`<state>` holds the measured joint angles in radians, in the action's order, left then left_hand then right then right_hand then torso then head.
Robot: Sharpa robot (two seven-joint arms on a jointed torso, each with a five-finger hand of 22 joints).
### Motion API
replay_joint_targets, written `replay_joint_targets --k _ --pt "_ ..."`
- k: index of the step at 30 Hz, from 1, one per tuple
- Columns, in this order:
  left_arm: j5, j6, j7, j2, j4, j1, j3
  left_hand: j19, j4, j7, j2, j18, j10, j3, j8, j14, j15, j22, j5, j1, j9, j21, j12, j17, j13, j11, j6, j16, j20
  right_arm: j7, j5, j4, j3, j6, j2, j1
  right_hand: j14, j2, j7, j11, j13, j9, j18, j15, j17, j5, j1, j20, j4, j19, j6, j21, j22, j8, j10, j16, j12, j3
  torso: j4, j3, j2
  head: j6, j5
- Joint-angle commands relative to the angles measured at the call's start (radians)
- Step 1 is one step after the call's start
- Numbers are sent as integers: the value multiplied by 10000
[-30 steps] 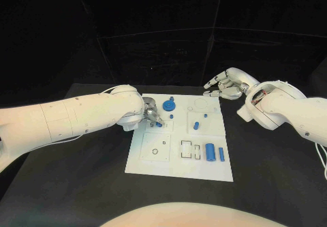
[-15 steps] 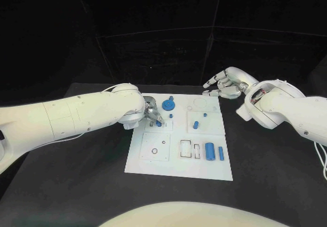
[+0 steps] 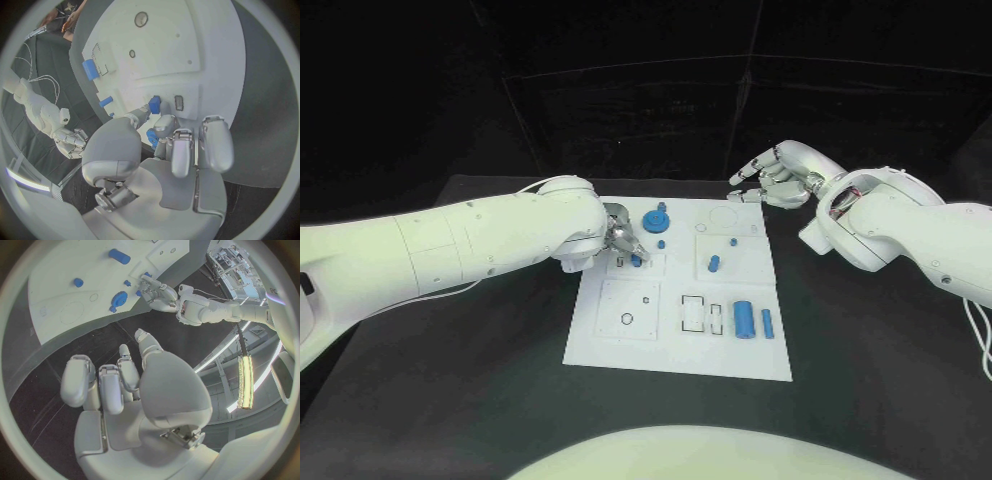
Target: Assemble the parts on the task board
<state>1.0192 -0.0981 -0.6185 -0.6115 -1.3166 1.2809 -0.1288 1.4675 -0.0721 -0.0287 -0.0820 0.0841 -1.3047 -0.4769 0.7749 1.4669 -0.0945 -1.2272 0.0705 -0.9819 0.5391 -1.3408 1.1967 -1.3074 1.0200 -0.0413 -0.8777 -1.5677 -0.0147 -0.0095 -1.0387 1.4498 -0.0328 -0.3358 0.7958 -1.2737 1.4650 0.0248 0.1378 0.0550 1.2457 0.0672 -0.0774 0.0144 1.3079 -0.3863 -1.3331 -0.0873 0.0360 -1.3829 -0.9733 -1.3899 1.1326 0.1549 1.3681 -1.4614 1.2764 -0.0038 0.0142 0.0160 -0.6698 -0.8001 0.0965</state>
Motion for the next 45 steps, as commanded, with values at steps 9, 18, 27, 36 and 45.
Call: replay_joint_targets --k 9,18,27,36,45 --pt "67 -140 -80 34 93 5 -1 149 -259 42 37 -182 -112 662 132 1039 -82 -119 -29 207 18 -106 131 -2634 59 -28 -160 -31 84 19 -25 -12 6 61 -12 -21 592 -18 34 -20 -69 -10 -96 79 428 -40 38 5 52 97 64 82 -84 -48 -125 86 -102 -78 -3 -1 5 4 -17" --pt "68 212 90 -23 27 3 2 188 -881 108 -86 -203 -190 2065 249 1039 -115 -276 -42 569 31 -194 211 -2634 113 -77 -225 -31 128 25 -25 -16 6 57 -11 -21 583 -9 36 -18 -104 -10 -103 77 399 -37 68 3 79 116 76 105 -124 -55 -151 106 -134 -101 -11 -9 4 15 -29" --pt "49 566 257 -238 -296 1 165 175 -1433 124 -49 -196 -200 3168 316 1039 -148 -250 -179 474 24 -153 233 -2634 105 -99 -196 -31 145 40 -25 -48 6 29 -15 -20 581 -1 36 -16 -113 -7 -105 75 395 -33 115 1 121 122 81 118 -137 -58 -157 114 -141 -135 -5 -4 7 25 -37" --pt "-33 182 175 -518 -450 118 1099 -8 -1610 22 102 -85 211 3833 217 1039 -93 302 -154 -196 -45 274 -177 -2634 -505 -19 136 -31 123 41 -25 -97 6 13 -30 -19 579 1 36 -16 -119 -6 -106 75 388 -31 137 1 142 124 82 124 -145 -58 -159 120 -144 -150 -18 2 5 63 -43" --pt "8 -1055 319 -299 828 601 1305 -178 -1436 -532 513 -16 657 3863 -982 1039 301 716 -86 -1116 -943 646 -410 -2634 -1017 466 1272 -31 -209 28 -25 -130 6 7 -53 -19 579 1 36 -16 -119 -6 -106 75 388 -31 137 1 142 124 82 124 -145 -58 -159 120 -144 -150 6 5 -9 130 8"
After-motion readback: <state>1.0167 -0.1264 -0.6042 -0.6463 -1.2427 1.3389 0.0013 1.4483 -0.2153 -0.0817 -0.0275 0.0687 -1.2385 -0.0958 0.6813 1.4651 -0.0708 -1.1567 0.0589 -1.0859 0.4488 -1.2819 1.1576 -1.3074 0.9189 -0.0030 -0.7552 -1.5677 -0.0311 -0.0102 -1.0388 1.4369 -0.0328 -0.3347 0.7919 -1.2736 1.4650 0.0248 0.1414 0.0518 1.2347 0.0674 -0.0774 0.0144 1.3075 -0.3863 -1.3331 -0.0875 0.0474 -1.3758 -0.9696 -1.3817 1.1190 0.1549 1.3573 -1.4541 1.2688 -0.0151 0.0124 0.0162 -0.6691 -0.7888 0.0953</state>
